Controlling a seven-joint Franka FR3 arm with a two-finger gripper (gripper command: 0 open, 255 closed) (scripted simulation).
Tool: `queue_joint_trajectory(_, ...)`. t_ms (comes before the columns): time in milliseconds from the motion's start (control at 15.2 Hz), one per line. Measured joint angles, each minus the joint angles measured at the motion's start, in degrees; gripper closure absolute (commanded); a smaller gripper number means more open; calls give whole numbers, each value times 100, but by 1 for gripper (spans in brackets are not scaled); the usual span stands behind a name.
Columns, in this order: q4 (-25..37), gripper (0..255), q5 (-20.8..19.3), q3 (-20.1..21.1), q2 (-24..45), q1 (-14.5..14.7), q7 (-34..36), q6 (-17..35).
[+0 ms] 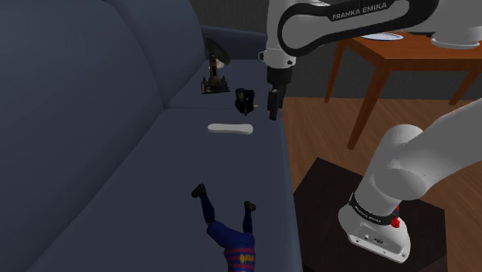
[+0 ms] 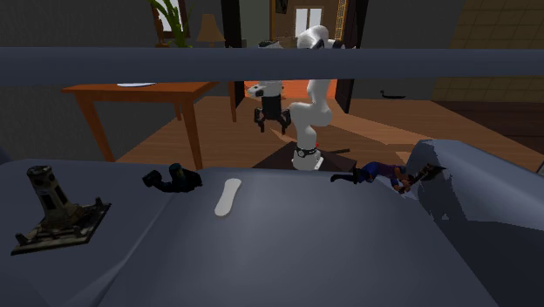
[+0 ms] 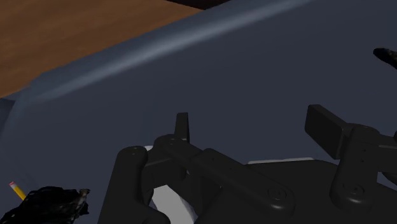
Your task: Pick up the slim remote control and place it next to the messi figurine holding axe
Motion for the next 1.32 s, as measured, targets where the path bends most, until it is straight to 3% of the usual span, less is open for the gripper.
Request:
queue_joint_trajectory(858, 1289, 0, -250, -177, 2786, 9, -927, 1586)
queue_joint_trajectory(1320, 2604, 0, -330, -196, 4357, -18, -1375, 1900)
